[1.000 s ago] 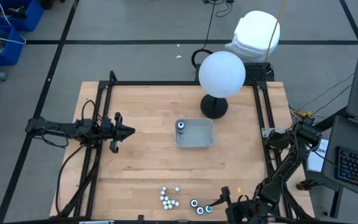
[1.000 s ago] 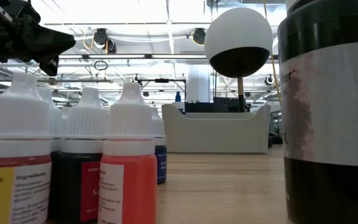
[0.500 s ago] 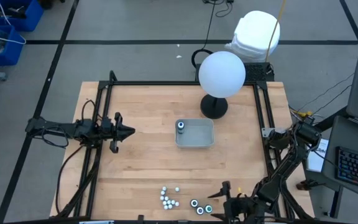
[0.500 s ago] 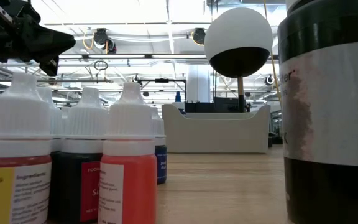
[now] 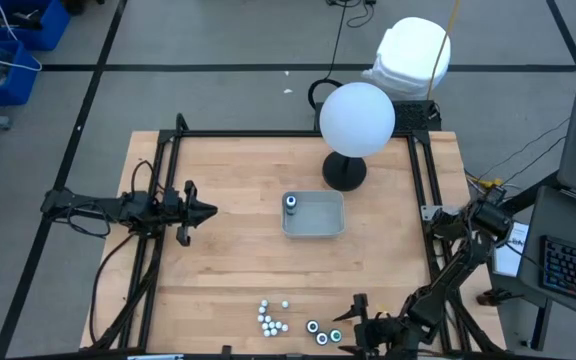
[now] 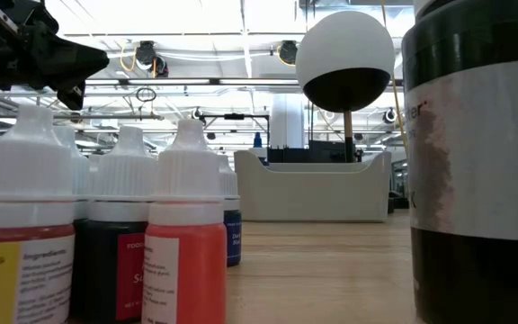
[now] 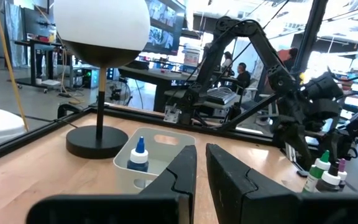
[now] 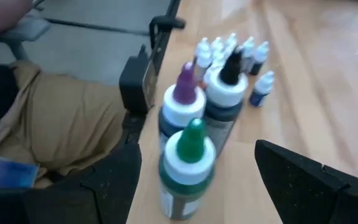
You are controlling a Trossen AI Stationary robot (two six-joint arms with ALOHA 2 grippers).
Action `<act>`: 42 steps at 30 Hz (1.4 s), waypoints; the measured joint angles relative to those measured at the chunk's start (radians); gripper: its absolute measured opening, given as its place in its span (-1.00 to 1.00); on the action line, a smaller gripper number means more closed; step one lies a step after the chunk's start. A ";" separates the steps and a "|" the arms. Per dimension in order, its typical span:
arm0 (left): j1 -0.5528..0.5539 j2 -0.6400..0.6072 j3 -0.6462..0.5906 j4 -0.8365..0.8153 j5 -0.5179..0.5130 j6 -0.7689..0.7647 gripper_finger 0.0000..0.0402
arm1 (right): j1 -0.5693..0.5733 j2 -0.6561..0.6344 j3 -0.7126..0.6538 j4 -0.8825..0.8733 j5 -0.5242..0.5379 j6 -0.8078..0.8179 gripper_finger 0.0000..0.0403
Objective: Pick & Place food coloring
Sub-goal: Put the green food coloring bottle into the gray bin
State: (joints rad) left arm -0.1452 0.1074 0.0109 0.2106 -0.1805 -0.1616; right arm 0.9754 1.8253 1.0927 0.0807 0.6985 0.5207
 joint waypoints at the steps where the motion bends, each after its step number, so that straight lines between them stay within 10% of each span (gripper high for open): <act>1: 0.000 0.000 0.000 0.000 0.000 0.000 -0.80 | -0.002 0.005 0.000 0.005 -0.004 0.000 0.51; 14: 0.000 0.000 0.000 0.000 -0.001 0.000 -0.80 | -0.032 0.006 -0.015 0.026 -0.024 0.015 0.43; 42: 0.000 0.000 0.000 0.001 -0.003 0.001 -0.80 | -0.033 -0.180 -0.082 -0.005 -0.072 -0.104 -0.50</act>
State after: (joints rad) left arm -0.1454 0.1070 0.0109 0.2111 -0.1837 -0.1608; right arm 0.9421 1.6457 1.0103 0.0753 0.6266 0.4164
